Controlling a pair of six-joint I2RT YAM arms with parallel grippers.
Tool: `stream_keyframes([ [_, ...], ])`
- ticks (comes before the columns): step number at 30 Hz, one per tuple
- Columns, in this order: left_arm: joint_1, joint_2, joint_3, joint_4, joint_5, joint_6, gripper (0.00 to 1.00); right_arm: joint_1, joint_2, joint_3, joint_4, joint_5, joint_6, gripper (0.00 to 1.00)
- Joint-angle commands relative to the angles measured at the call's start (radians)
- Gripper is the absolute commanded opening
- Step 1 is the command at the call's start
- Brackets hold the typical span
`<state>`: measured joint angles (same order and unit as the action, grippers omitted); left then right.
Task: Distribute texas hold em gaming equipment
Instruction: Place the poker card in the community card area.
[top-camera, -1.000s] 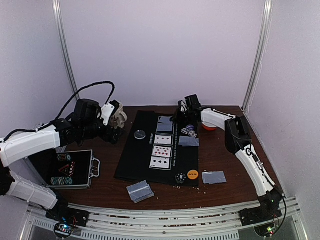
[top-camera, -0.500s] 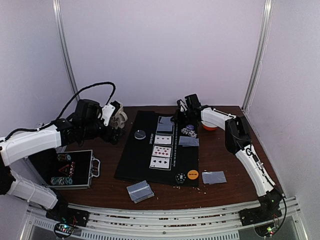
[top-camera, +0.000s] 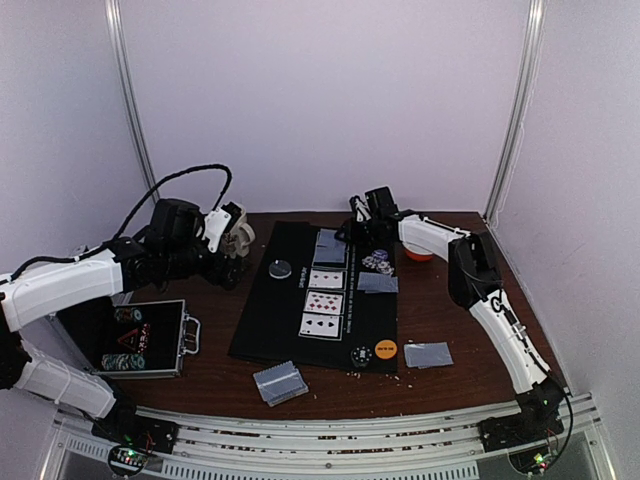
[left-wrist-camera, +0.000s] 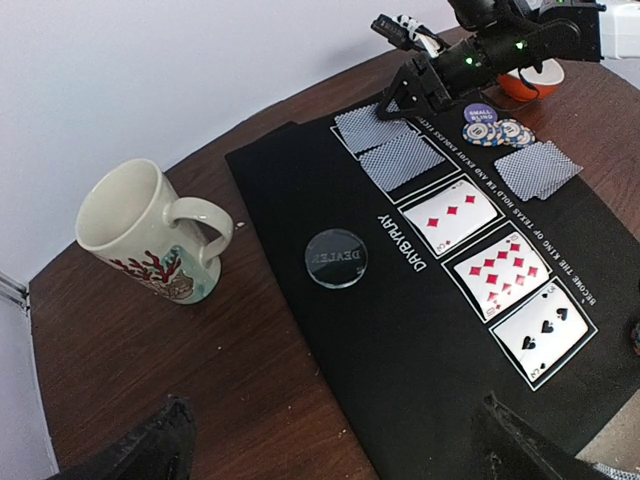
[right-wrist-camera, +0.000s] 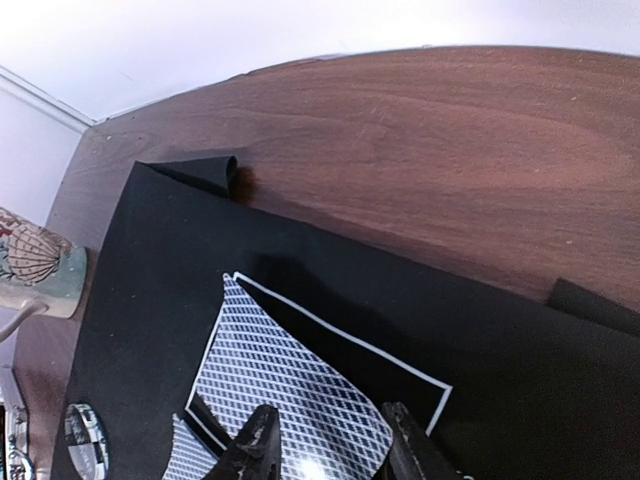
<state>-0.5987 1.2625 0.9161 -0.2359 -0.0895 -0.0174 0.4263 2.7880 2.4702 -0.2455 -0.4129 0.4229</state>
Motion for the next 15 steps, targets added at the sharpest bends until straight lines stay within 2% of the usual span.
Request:
stream_keyframes([
  [1,0.009,-0.003,0.001,0.035,0.014,0.002,0.98,-0.002,-0.076,0.005,-0.032,0.115,-0.048,0.38],
  [8,0.010,-0.013,0.002,0.034,0.019,0.004,0.98,0.002,-0.158,-0.013,-0.011,0.199,-0.107,0.51],
  [10,0.010,-0.014,0.005,0.034,0.022,0.004,0.98,0.007,-0.187,-0.012,0.007,0.182,-0.123,0.63],
  [13,0.011,-0.018,0.007,0.034,0.025,0.002,0.98,0.023,-0.243,-0.008,0.022,0.145,-0.162,0.95],
  [14,0.011,-0.020,0.009,0.033,0.025,0.000,0.98,0.028,-0.265,-0.007,0.019,0.146,-0.176,0.99],
  [15,0.011,-0.020,0.011,0.030,0.025,0.000,0.98,0.031,-0.291,-0.006,0.011,0.150,-0.186,1.00],
])
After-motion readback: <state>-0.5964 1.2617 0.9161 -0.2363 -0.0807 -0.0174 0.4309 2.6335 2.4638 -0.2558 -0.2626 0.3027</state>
